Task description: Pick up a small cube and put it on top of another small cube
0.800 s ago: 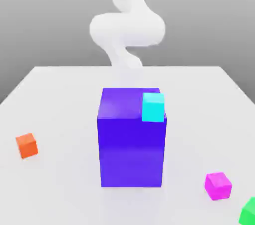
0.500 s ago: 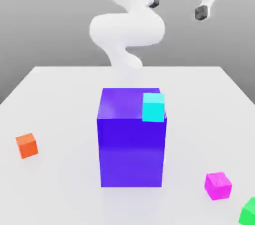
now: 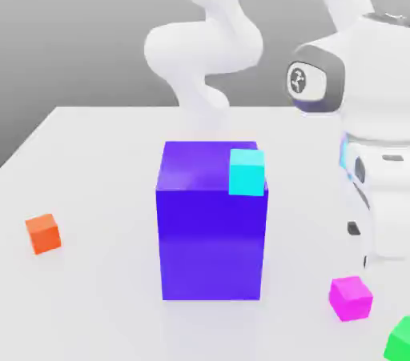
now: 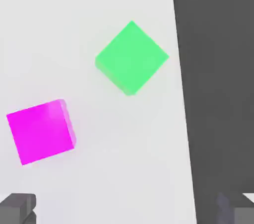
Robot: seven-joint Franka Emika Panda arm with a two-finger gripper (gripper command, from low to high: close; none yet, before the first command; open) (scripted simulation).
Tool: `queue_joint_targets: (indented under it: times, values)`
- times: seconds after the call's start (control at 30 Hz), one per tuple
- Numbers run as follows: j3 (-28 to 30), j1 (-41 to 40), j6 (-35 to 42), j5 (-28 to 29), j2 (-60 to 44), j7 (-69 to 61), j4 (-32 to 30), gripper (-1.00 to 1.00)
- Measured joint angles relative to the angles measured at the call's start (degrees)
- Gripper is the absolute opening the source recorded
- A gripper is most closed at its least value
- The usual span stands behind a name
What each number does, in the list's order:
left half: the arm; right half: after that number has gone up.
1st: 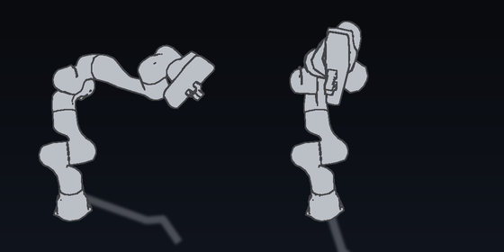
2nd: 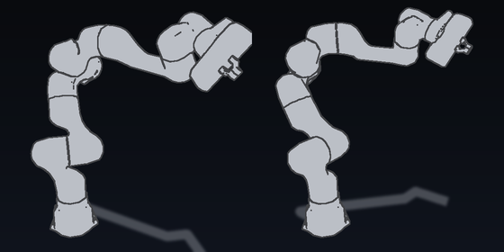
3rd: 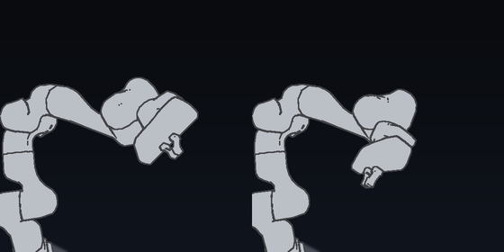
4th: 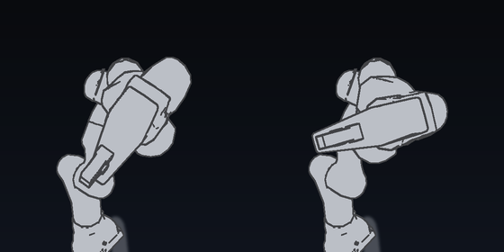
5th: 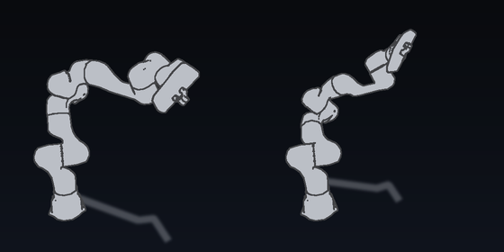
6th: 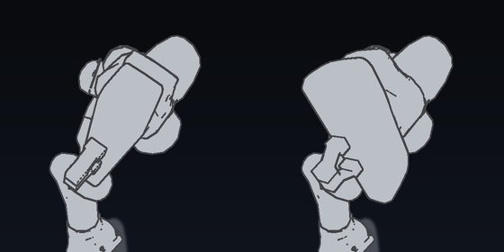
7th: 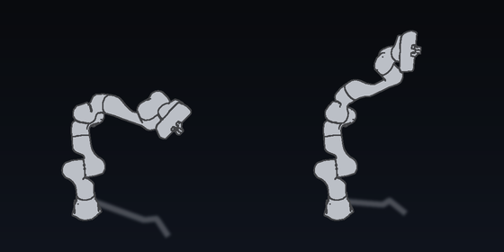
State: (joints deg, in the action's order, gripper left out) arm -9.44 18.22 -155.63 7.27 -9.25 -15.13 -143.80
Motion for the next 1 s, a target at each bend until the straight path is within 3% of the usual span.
queue_joint_targets:
  times: [0.07, 0.2, 0.23, 0.47, 0.63, 1.0]
  values:
    - [-1.35, 0.06, -2.23, 0.23, -4.04, -3.44, -0.43, 0.00]
    - [1.34, 2.50, -8.48, 3.40, -12.39, -2.13, 0.98, 0.00]
    - [2.15, 3.19, -9.77, 4.09, -14.09, -1.65, 1.33, -1.00]
    - [2.23, 3.26, -9.84, 4.23, -14.31, -1.53, 1.37, -1.00]
    - [-1.06, 0.89, -2.78, -0.10, -5.39, -4.67, -0.45, -1.00]
    - [2.53, 6.02, 11.73, -3.39, -10.80, 20.91, 19.64, -1.00]
